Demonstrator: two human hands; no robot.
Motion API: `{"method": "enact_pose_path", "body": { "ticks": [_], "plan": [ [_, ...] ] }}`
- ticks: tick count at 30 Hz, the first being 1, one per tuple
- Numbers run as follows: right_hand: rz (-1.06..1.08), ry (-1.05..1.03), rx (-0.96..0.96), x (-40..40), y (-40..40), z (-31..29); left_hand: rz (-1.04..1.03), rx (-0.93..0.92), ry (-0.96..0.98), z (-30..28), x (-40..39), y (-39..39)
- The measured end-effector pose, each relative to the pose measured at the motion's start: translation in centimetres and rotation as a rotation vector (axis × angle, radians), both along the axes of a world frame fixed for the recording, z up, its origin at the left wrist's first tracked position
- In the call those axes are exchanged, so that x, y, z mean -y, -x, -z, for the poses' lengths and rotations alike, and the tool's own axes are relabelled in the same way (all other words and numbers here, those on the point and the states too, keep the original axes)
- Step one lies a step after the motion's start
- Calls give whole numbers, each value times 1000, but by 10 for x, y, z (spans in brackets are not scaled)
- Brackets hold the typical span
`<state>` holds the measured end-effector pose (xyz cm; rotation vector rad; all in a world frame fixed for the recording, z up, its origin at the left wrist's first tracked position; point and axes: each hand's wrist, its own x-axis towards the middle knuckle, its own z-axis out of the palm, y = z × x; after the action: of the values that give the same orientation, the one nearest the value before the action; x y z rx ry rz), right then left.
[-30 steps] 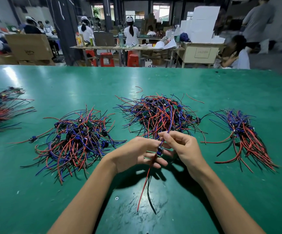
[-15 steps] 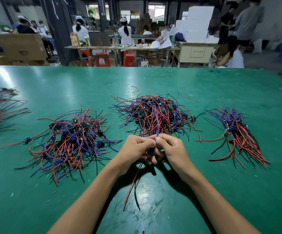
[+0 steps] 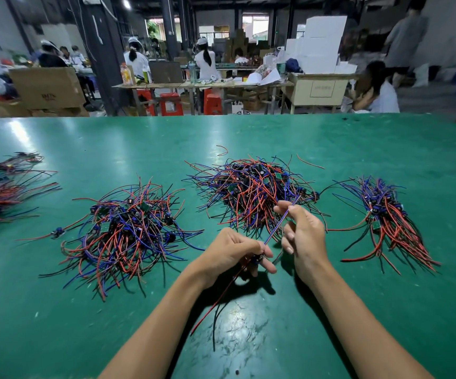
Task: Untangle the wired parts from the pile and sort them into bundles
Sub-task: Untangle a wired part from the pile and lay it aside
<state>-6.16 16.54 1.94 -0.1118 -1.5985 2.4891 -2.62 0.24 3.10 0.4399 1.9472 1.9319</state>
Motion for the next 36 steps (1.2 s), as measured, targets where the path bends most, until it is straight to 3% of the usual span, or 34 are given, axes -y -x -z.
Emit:
{"method": "enact_pose_path", "body": {
  "ticks": [6,9,11,14,16,19,21,26,33,36],
  "plan": [
    [116,171,35,-8,3,2,54,-9,16,-2,-1,-2],
    [78,140,41,-14,6,5,-23,-29,36,0,0,1],
    [132,-168,6,-17,5,9,-153,-21,-3,1,0,4],
    [196,-950,-269,-10,-5,18,-296,42,-238,0,1,9],
    [66,-1125,-451,1,-15,19,-330,84,-367,1,3,11],
    [-35,-1112,-568,10,-22,19,-359,162,-495,4,5,13],
    [-21,-1002,-519,12,-25,17,-354,187,-533,5,4,14],
    [-46,-590,-371,16,-26,8,-407,104,-392,5,-5,8],
    [-41,-347,-148,23,-22,8,-570,-10,-312,3,-6,5],
    [17,-444,-112,21,-19,11,-652,-76,-215,7,-6,7]
  ]
}}
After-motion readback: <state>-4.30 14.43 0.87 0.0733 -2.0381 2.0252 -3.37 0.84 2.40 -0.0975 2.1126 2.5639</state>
